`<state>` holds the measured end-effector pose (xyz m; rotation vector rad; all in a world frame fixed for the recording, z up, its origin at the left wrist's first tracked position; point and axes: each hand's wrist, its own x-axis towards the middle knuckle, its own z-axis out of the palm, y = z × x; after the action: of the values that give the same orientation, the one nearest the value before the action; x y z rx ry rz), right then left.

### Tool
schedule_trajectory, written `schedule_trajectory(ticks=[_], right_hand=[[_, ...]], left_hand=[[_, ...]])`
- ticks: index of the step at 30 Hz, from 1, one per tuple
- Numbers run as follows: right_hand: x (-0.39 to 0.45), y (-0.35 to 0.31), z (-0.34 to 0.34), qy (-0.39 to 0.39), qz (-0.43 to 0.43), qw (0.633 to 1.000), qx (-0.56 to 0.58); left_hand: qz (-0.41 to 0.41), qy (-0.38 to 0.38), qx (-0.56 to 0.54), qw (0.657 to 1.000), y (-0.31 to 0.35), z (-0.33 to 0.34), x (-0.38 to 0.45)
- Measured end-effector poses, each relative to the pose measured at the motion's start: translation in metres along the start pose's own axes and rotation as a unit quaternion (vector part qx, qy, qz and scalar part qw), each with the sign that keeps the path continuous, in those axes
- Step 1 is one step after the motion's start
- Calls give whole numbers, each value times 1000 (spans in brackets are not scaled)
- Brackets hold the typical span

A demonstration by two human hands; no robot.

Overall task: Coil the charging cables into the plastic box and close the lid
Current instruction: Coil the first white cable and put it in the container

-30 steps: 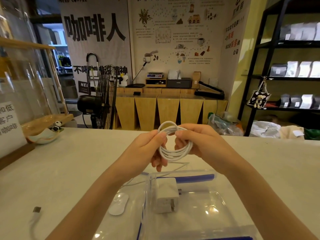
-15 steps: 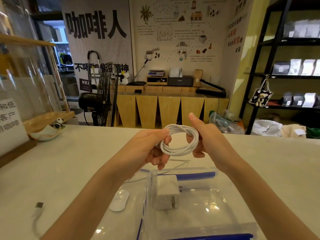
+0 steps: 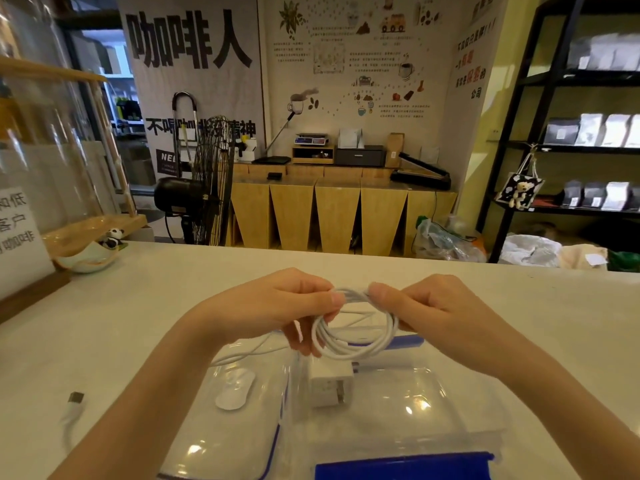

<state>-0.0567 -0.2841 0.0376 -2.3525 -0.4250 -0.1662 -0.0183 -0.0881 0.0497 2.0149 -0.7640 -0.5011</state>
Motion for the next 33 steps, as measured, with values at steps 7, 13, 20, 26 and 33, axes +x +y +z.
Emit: schedule_trajectory(ticks=[7,13,20,26,33], right_hand=[[-1,28,-21,-139,46,988,46],[-5,46,-33,-236,66,967,62],[-2,54,-35,-261,92,942,189],[2,49,-25,-201,89,941,258],[1,38,-20,-162,81,959,217]], left_hand=[[-4,38,102,994,-8,36,20],[-14,55,110,992,-11,58,34],[6,115,53,992,-9,60,35],[33,216,59,974,-5,59,35],[12,167,65,984,-4,45,30]])
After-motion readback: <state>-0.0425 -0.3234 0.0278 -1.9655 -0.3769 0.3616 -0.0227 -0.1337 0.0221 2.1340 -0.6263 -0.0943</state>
